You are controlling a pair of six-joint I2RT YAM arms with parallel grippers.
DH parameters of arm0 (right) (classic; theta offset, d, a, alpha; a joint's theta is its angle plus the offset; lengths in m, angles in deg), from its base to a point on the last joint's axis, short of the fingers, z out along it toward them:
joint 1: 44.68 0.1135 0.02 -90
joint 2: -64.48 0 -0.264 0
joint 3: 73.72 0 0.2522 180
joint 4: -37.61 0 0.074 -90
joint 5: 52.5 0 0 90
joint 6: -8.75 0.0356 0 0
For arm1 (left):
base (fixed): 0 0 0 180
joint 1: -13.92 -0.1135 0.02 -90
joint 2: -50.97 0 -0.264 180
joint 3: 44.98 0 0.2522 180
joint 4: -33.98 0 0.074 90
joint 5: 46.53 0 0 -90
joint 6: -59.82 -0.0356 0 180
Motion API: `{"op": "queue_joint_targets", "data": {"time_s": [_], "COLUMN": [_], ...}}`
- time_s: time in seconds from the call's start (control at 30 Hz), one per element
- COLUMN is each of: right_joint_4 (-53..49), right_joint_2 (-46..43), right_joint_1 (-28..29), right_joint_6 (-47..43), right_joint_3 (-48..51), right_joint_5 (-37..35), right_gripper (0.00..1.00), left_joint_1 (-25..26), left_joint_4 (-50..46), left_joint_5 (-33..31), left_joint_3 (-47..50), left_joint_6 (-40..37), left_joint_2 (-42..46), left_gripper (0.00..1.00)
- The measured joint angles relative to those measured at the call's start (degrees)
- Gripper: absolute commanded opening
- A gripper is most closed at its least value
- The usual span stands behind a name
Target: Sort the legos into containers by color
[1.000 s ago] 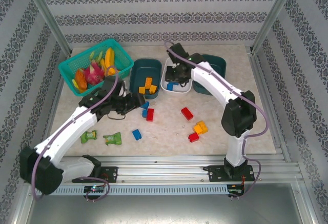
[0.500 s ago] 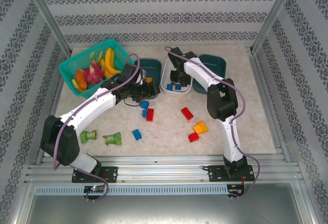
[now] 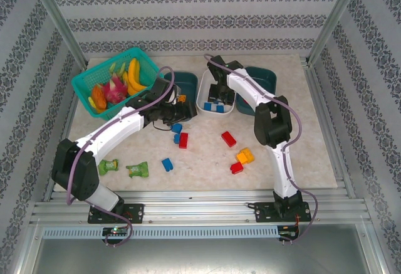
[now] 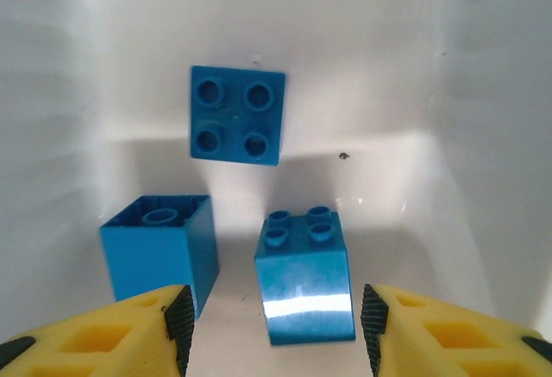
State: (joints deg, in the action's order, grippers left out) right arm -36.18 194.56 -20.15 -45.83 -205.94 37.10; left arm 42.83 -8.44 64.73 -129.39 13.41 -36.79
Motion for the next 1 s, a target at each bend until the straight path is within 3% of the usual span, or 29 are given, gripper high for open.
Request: {"op": "queue_joint_targets", "data": {"time_s": [0.23, 0.57, 0.8, 1.0], "right_joint_4": [2.7, 6.5, 0.7, -6.2], "right_joint_2": [-16.1, -46.2, -64.3, -75.7], "right_joint_1": [1.4, 6.1, 8.4, 8.7], "right_joint_6": [-1.0, 1.1, 8.7, 14.5], "right_joint_3": [6.5, 40.0, 60.5, 64.1], "right_joint_5": [-0.5, -0.2, -0.3, -1.4], "right_gripper": [0.56, 0.54, 0.55, 0.55], "left_joint_1": [0.2, 6.6, 16.1, 23.0], "left_joint_4": [-3.2, -5.6, -5.3, -5.3], "left_joint_5": [-1.5, -2.6, -1.7, -0.1], "left_joint_3": [0.0, 0.0, -4.4, -11.8], "left_joint_6": [-0.6, 0.0, 5.4, 11.8], "left_joint_2": [4.6, 5.6, -6.5, -20.1], "left_gripper": [0.68, 0.68, 0.67, 0.69]}}
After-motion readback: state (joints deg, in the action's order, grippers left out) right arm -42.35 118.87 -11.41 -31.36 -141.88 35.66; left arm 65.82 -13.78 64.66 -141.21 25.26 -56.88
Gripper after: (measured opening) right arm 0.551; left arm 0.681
